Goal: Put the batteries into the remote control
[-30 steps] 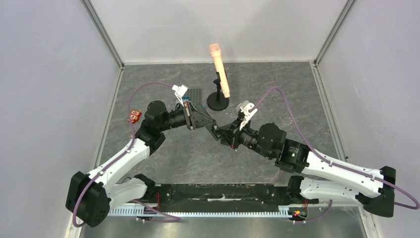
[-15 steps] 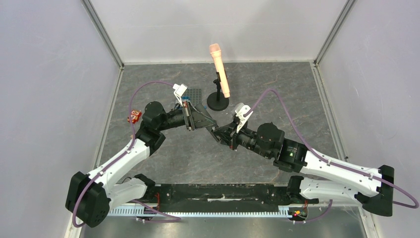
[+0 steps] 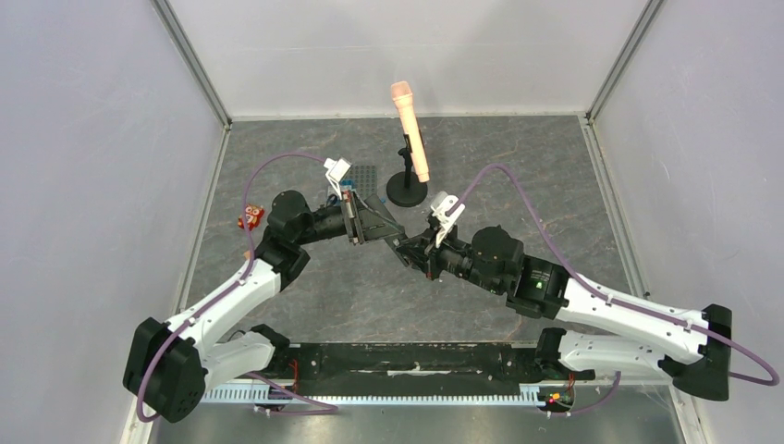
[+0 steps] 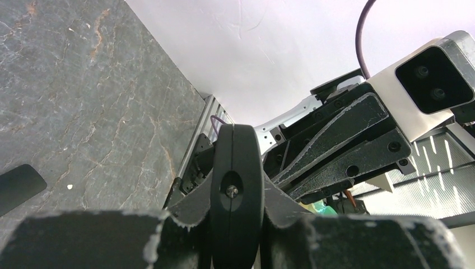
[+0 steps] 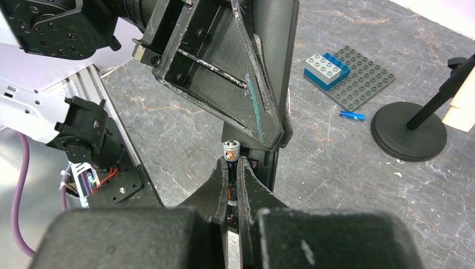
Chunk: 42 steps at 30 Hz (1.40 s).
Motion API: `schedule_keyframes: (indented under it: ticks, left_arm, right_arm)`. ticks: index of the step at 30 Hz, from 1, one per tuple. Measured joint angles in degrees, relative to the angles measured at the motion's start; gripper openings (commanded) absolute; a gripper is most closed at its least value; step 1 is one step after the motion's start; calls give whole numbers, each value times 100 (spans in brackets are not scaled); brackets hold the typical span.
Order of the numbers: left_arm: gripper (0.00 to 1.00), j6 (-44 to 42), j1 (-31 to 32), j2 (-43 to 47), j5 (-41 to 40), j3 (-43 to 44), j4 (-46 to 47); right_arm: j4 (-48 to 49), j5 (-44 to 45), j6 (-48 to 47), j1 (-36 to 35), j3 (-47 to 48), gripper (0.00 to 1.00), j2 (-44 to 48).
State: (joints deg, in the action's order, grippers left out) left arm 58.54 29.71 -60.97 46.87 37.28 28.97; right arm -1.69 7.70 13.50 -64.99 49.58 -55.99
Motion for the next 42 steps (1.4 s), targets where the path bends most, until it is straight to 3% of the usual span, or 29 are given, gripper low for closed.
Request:
schedule_keyframes:
  ticks: [20,31,42]
  left_arm:
    - [2,-118,0,2,-87,-28,0]
    - [2,-127,-2,2,-190,-116,-17]
    - [2,-125,0,2,-238,-116,-11]
  right_arm:
    - [-564,125,413,0,238,3,-142]
    - [-675,271,599,0,291,16,-262]
    - [-699,278,647,0,297,22,-275]
